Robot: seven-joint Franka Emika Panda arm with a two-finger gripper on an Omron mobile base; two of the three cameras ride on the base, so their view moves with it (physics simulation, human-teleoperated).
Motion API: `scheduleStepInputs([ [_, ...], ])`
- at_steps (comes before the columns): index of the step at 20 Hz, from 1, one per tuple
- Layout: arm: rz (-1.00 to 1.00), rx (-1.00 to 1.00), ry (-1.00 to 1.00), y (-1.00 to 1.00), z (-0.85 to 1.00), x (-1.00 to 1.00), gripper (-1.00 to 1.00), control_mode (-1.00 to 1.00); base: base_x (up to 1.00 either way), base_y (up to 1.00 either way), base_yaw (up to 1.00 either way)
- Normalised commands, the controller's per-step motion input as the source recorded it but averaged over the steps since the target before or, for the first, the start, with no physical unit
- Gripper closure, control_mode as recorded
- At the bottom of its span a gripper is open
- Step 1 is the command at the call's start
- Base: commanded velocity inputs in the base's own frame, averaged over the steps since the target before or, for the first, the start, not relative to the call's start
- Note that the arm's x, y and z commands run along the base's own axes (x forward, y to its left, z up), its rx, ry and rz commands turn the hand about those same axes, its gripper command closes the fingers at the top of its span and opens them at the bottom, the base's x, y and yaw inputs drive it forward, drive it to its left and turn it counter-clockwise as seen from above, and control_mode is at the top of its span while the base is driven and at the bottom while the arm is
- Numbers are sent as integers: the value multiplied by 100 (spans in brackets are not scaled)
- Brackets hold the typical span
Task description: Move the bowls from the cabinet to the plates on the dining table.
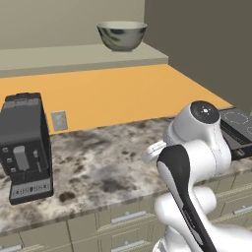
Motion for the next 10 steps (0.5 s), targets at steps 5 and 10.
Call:
scheduleStepInputs([
  [5,0,0,0,0,0,0,-100,100,0,0,0],
  [10,1,-2,0,8,9,0,-100,-100,5,0,0],
])
